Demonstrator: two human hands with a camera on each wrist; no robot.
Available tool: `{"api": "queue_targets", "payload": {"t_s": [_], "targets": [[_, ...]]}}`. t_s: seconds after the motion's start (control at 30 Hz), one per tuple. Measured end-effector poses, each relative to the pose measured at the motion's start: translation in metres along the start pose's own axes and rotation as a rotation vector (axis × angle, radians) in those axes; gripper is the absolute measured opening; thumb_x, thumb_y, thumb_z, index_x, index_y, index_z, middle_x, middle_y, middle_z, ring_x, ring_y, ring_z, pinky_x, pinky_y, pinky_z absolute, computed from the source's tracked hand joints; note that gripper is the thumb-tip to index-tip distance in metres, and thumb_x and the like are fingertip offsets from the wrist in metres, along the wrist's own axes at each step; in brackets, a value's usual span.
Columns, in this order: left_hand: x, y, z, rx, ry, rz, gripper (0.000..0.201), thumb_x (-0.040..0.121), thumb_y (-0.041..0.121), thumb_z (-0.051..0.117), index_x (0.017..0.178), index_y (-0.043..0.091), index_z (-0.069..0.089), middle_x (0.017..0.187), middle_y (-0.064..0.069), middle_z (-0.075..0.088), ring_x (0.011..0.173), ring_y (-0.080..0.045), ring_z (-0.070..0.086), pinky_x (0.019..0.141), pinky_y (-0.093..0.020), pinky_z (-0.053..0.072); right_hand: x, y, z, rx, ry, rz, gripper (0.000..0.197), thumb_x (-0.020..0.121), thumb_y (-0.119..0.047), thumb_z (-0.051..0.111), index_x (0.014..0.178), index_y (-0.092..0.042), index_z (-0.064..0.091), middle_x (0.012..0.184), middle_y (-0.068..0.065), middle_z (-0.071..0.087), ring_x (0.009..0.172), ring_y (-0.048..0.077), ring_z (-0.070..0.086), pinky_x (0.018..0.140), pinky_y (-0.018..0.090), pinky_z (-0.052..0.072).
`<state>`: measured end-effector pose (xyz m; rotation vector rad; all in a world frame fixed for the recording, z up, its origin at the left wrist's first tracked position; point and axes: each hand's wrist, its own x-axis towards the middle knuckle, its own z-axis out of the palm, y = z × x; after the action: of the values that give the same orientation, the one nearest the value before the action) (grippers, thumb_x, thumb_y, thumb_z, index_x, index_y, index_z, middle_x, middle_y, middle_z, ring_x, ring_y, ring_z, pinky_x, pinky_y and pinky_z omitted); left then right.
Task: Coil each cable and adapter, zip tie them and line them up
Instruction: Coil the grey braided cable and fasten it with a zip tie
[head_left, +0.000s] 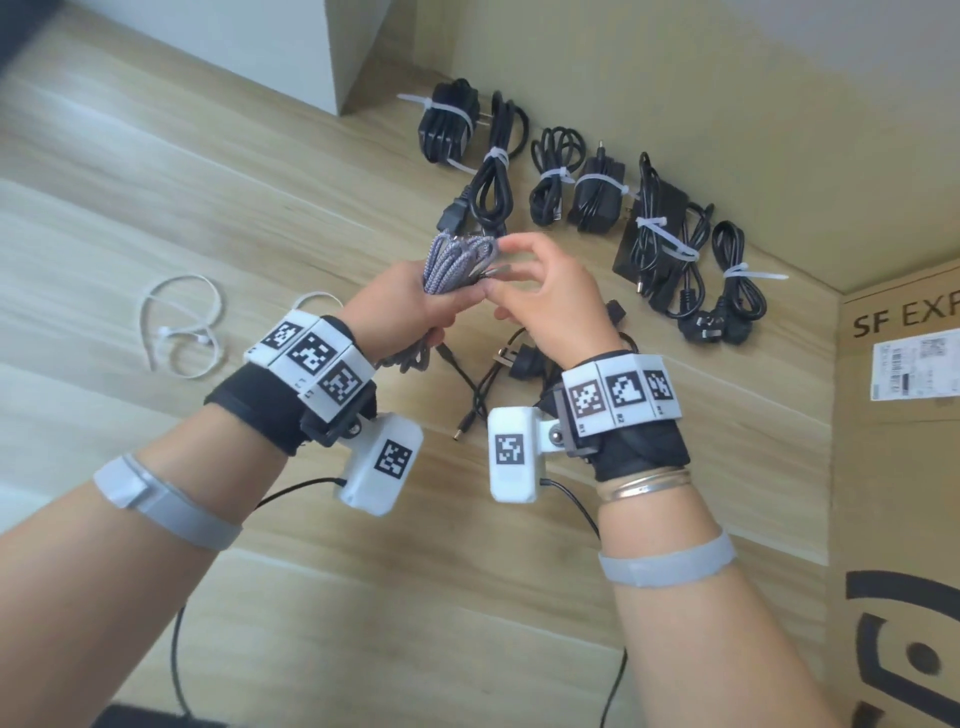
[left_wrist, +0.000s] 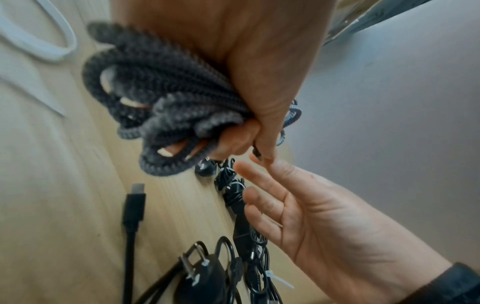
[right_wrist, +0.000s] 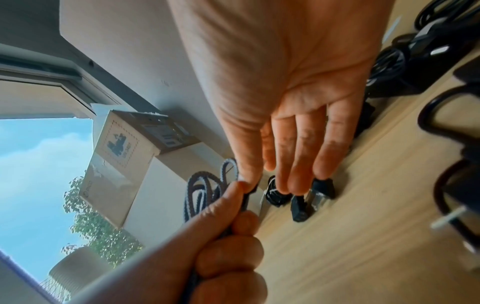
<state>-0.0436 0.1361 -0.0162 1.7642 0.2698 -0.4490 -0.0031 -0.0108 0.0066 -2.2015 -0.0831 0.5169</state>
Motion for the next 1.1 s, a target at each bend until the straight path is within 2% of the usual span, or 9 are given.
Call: {"api": "queue_targets", "payload": {"t_s": [0.1,0.3,0.5,0.6,0.7,0.83,0.9,1.0,1.1], "targets": [[-0.004,-0.007,-0.012,-0.005,0.076,-0.031,0.033,0.092,0.029,0.054,0.064,0.016,0.043,0.050,0.000,0.044,0.026,-0.004,0.039,0.029,-0.013,0.029,0.004,-0.005,0.019,-0.094,-0.061,-0.039,0.024,0.087,-0.019,0.062,0.110,-0.025,0.059,0.084,-0.012,0.067,0.066,0.009,0.065,0.071,0.024,0.050],[-0.010,-0.027,-0.037,-0.028,0.137,-0.080,0.031,0.091,0.029,0.056,0.064,0.016,0.045,0.051,0.003,0.042,0.032,-0.003,0.038,0.034,-0.015,0.030,0.013,-0.014,0.060,-0.171,-0.184,-0.051,0.016,0.088,-0.014,0.056,0.090,-0.025,0.067,0.082,-0.007,0.065,0.067,0.004,0.052,0.073,0.021,0.040],[-0.018,-0.034,-0.059,-0.046,0.182,-0.055,0.034,0.092,0.024,0.054,0.060,0.016,0.043,0.047,0.003,0.041,0.030,-0.003,0.034,0.032,-0.014,0.028,0.017,-0.023,0.091,-0.271,-0.363,-0.062,0.023,0.089,-0.011,0.057,0.104,-0.023,0.069,0.091,-0.006,0.060,0.075,0.007,0.051,0.064,0.011,0.030],[-0.020,-0.038,-0.065,-0.027,0.174,-0.054,0.035,0.092,0.024,0.054,0.060,0.015,0.044,0.050,-0.002,0.041,0.031,-0.004,0.034,0.031,-0.013,0.027,0.021,-0.024,0.102,-0.307,-0.366,-0.044,0.019,0.088,-0.011,0.059,0.092,-0.029,0.062,0.085,-0.008,0.058,0.071,0.006,0.050,0.070,0.016,0.034],[-0.018,-0.045,-0.069,-0.021,0.173,-0.073,0.035,0.091,0.026,0.055,0.060,0.015,0.045,0.041,0.005,0.043,0.032,-0.007,0.035,0.033,-0.014,0.030,0.024,-0.025,0.109,-0.397,-0.353,-0.058,0.020,0.086,-0.008,0.059,0.089,-0.028,0.064,0.079,-0.009,0.055,0.072,0.008,0.051,0.072,0.020,0.037],[-0.014,-0.049,-0.069,-0.071,0.173,-0.080,0.035,0.090,0.028,0.056,0.059,0.017,0.044,0.040,0.008,0.044,0.041,-0.016,0.040,0.042,-0.025,0.037,0.027,-0.021,0.108,-0.504,-0.324,-0.087,0.010,0.081,-0.013,0.064,0.083,-0.023,0.067,0.079,-0.008,0.057,0.080,0.015,0.057,0.077,0.028,0.048],[-0.012,-0.049,-0.069,-0.075,0.171,-0.071,0.036,0.091,0.028,0.056,0.059,0.014,0.047,0.042,0.006,0.048,0.040,-0.018,0.045,0.044,-0.027,0.041,0.029,-0.017,0.102,-0.505,-0.279,-0.108,0.007,0.084,-0.016,0.063,0.088,-0.019,0.069,0.086,-0.005,0.053,0.083,0.015,0.052,0.077,0.026,0.042],[-0.010,-0.044,-0.067,-0.003,0.177,-0.041,0.035,0.090,0.031,0.056,0.063,0.011,0.049,0.053,-0.003,0.050,0.033,-0.008,0.047,0.037,-0.019,0.036,0.029,-0.010,0.089,-0.449,-0.186,-0.122,0.017,0.091,-0.020,0.056,0.092,-0.010,0.070,0.101,0.006,0.051,0.094,0.019,0.049,0.084,0.029,0.037],[-0.007,-0.039,-0.062,-0.026,0.175,-0.014,0.034,0.089,0.032,0.057,0.063,0.013,0.045,0.057,-0.007,0.046,0.038,-0.012,0.048,0.041,-0.021,0.036,0.029,-0.003,0.074,-0.390,-0.115,-0.144,0.025,0.093,-0.017,0.048,0.076,-0.009,0.065,0.091,0.012,0.060,0.088,0.026,0.054,0.078,0.032,0.037]]}}
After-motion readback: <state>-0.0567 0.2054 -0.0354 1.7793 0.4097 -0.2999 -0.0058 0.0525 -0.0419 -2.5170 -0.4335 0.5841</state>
